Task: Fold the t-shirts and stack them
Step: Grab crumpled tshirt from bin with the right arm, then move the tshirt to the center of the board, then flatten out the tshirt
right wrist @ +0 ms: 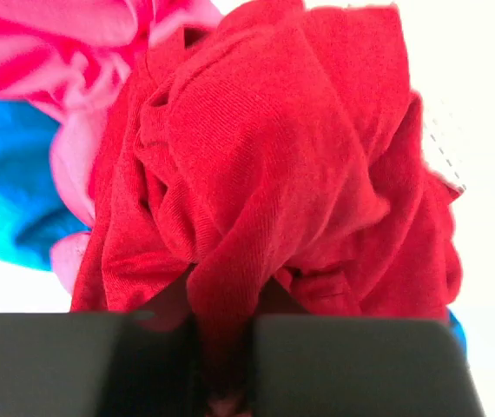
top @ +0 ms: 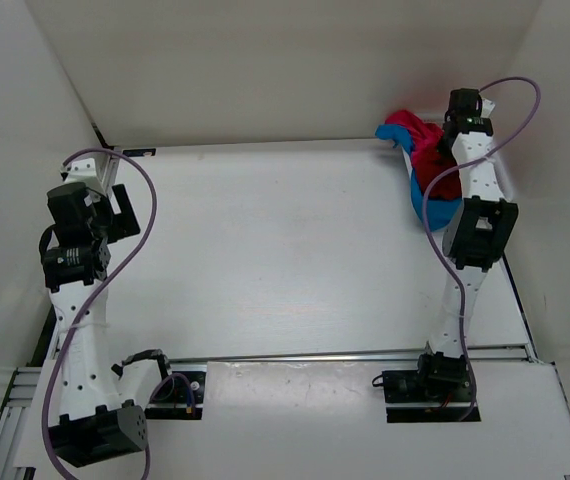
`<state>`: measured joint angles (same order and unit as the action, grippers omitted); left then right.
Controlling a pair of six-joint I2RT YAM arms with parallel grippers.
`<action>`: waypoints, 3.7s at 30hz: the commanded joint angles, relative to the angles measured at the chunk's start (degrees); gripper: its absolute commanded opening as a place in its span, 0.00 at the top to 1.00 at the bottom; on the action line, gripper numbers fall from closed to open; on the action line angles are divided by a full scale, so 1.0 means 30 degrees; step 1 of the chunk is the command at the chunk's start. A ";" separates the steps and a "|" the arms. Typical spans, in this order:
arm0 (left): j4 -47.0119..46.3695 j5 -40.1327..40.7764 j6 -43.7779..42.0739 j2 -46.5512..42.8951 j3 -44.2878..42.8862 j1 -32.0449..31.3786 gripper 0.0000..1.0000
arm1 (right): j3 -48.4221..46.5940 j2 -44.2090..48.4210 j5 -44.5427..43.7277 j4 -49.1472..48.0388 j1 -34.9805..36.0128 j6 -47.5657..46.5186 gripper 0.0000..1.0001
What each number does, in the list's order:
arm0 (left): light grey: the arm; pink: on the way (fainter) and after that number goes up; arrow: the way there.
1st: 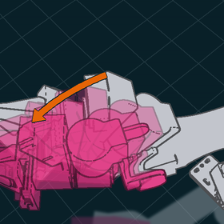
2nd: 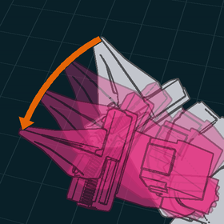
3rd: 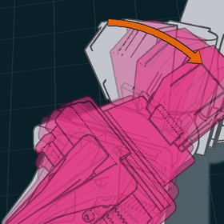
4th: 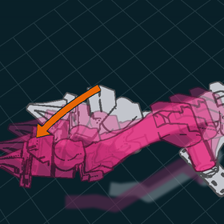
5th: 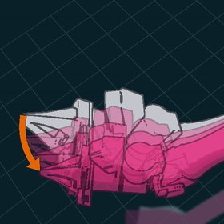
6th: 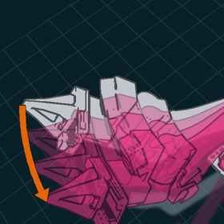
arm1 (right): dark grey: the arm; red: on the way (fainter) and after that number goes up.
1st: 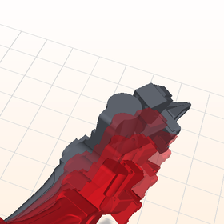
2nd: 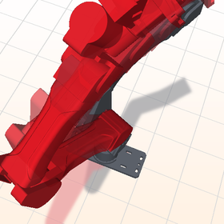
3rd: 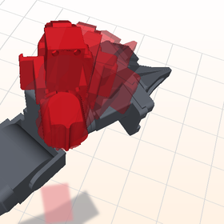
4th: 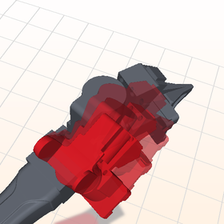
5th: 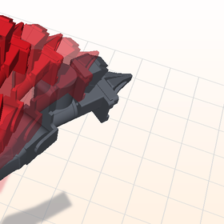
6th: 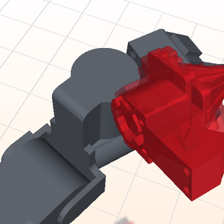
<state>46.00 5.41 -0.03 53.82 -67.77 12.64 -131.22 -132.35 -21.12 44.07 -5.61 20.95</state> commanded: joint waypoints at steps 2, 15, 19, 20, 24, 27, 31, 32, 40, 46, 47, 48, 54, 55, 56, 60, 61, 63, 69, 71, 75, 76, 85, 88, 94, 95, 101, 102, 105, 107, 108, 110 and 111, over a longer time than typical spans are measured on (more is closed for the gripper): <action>-0.0157 -0.1245 0.0011 0.0135 -0.0497 0.0326 0.01 | -0.0001 0.3503 -0.2565 -0.2092 0.0023 -0.0157 1.00; -0.0157 -0.4174 0.0011 -0.1883 0.0585 -0.0433 0.01 | 0.4128 1.6925 -0.4941 -0.6922 1.0091 -0.7766 1.00; -0.0157 -0.4877 0.0011 -0.2587 0.0997 -0.1049 0.01 | 0.4625 1.8628 -0.4941 -0.7104 1.5855 -0.8243 1.00; -0.0157 -0.5256 0.0011 -0.2589 0.0997 -0.1051 0.01 | 0.4628 1.8833 -0.5115 -0.7104 1.6598 -0.8243 1.00; -0.0157 -0.5817 0.0011 -0.3173 0.0997 -0.1225 0.01 | 0.6236 1.8632 -0.5615 -0.5994 1.9034 -0.5909 1.00; -0.0157 -0.5817 0.0011 -0.3349 0.0997 -0.1226 0.01 | 0.8313 1.8251 -0.2489 -0.5404 1.9037 -0.2071 1.00; 0.0019 -0.5582 0.0011 -0.3351 0.0997 -0.1226 0.01 | 1.1592 1.6645 0.2487 -0.5844 1.8222 0.1154 0.89; 0.0019 -0.5350 0.0011 -0.3351 0.1171 -0.1226 0.01 | 1.2094 1.6290 0.3022 -0.5844 1.7868 0.1770 0.81; 0.3997 -0.6579 0.0011 -0.1656 0.1349 -0.1226 0.01 | 0.9613 1.0136 0.5547 0.1883 1.3119 0.3509 0.05; 0.5849 -0.7160 0.0011 0.1041 0.0997 -0.1226 0.01 | 1.5635 1.2768 0.6067 -0.0563 1.3150 0.2947 0.04; 0.5849 -0.7339 0.0011 0.1217 0.0997 -0.1458 0.01 | 1.6340 1.2945 0.6336 -0.0860 1.3148 0.2948 0.05; 0.5675 -0.7340 0.0011 0.1509 0.0997 -0.2215 0.01 | 1.7507 1.3120 0.6570 -0.1095 1.2945 0.3267 0.06; 0.3041 -0.2105 0.0011 0.3178 0.4124 -0.8423 0.01 | 1.9802 1.2070 0.7247 -0.1859 1.2738 0.3857 0.09; 0.2630 -0.1574 0.0011 0.4226 0.5321 -1.0058 0.01 | 2.0036 1.1864 0.7421 -0.1859 1.2738 0.3857 0.09; 0.2220 -0.1279 0.0011 0.4759 0.5797 -1.0625 0.01 | 2.0038 1.1659 0.7422 -0.2033 1.2738 0.3857 0.10; -0.0678 -0.0690 0.0011 0.6811 0.6740 -1.1742 0.01 | 2.0038 1.0751 0.7422 -0.2035 1.2738 0.3857 0.10; -0.0684 -0.0690 0.0011 0.7453 0.6740 -1.1744 0.02 | 2.0038 1.0488 0.7422 -0.2035 1.2738 0.3857 0.10; -0.0889 -0.0951 0.0011 0.7897 0.6740 -1.1744 0.02 | 2.0212 1.0280 0.7422 -0.2035 1.2738 0.3857 0.10; -0.2206 -0.1916 0.0011 0.9185 0.7150 -1.2621 0.05 | 2.0800 0.8991 0.7950 -0.2473 1.2738 0.4060 0.17; -0.2413 -0.2299 0.0011 0.9859 0.7150 -1.2797 0.10 | 2.1150 0.8728 0.8124 -0.2824 1.2738 0.4267 0.22; -0.2589 -0.2885 0.0011 1.1119 0.6710 -1.2975 0.24 | 2.1151 0.8378 0.8506 -0.3002 1.2738 0.4442 0.51; -0.2589 -0.2887 0.0011 1.1731 0.6710 -1.3149 0.30 | 2.1151 0.8376 0.8680 -0.3002 1.2564 0.4442 0.59; -0.2122 0.0526 0.0011 1.0190 0.6505 -1.3150 0.89 | 2.1327 1.2469 0.9183 -0.2683 1.1187 0.4618 1.00; -0.1302 0.3137 0.0011 0.7437 0.5980 -1.2508 0.89 | 2.0685 1.6013 0.8099 -0.1631 1.0309 0.4384 1.00; 0.2061 0.4029 0.0011 0.3981 0.2120 -1.0484 0.89 | 1.8112 2.3479 0.5435 -0.0455 0.8959 0.3509 1.00; 0.2505 0.3708 0.0011 0.3596 0.1705 -1.0484 0.89 | 1.7728 2.4131 0.5024 -0.0279 0.8959 0.3331 1.00; 0.5025 0.2419 0.0011 0.1104 -0.1371 -1.0660 0.89 | 1.4155 2.7562 0.2766 -0.0102 0.8959 0.2597 1.00; 0.5725 0.1777 0.0011 0.0928 -0.1753 -1.0660 0.89 | 1.3570 2.7797 0.2503 -0.0102 0.8959 0.2133 1.00; 0.6347 0.0662 0.0011 0.0399 -0.2868 -1.0279 0.89 | 1.1196 2.8356 0.2122 -0.0365 0.8959 0.1632 1.00; 0.6581 0.0482 0.0011 -0.0213 -0.3075 -1.0074 0.89 | 0.9876 2.8562 0.1768 -0.0774 0.8959 0.1163 1.00; 0.6291 0.0482 0.0011 -0.0216 -0.2901 -1.0074 0.89 | 0.9524 2.8562 0.1478 -0.0775 0.8959 0.0958 1.00; 0.5939 0.0890 0.0011 -0.0216 -0.2696 -0.9578 0.89 | 0.9257 2.8066 0.1301 -0.0775 0.8959 0.0956 1.00; 0.5937 0.0892 0.0011 -0.0042 -0.2694 -0.9576 0.89 | 0.9257 2.7832 0.1299 -0.0950 0.8959 0.0956 1.00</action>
<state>63.11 8.34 -0.01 53.08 -75.42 -17.37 -102.76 -46.41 -13.85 43.31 21.39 26.28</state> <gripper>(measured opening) 0.166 0.004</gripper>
